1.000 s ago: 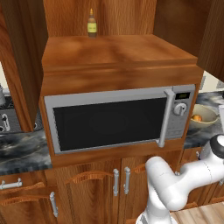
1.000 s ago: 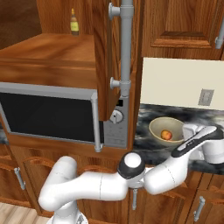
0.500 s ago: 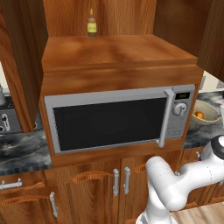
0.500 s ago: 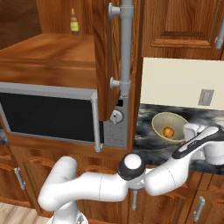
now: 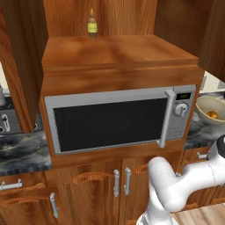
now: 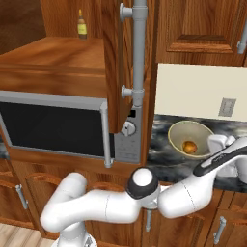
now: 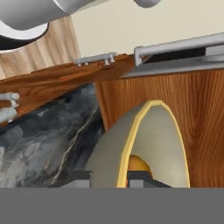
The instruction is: Pick the peach from the cabinet and place it in the bowl. Then pick the bowl and place it in the sink. Then turn on the sink facuet.
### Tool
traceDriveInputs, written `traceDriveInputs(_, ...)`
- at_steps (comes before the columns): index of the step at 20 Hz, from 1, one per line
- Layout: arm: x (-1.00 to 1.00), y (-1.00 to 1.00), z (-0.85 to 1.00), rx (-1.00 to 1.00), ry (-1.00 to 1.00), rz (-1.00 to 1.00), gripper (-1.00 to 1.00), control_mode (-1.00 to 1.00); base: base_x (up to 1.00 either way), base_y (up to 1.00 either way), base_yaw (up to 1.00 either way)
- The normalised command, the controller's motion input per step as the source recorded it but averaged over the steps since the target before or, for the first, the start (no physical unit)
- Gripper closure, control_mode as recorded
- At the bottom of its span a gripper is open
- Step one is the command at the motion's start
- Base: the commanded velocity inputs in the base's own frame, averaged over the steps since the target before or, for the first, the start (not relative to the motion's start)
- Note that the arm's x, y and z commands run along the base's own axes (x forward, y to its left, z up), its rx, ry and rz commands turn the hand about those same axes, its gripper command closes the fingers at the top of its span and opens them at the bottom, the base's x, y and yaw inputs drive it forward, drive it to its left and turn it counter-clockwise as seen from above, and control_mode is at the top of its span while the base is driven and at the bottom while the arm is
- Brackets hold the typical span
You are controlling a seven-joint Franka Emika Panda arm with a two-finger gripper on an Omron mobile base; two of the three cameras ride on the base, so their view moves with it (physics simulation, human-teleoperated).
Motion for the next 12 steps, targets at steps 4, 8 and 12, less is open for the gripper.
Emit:
traceDriveInputs(4, -1.00, -0.02, 0.00, -0.17, -0.06, 0.03, 1.00, -1.00, 0.00, 0.00, 0.00)
traceDriveInputs(8, -1.00, 0.02, 0.01, -0.19, -0.12, 0.00, 1.00, -1.00, 0.00, 0.00, 0.00)
traceDriveInputs(12, -1.00, 0.26, 0.06, -0.19, -0.13, 0.00, 1.00, -1.00, 0.00, 0.00, 0.00)
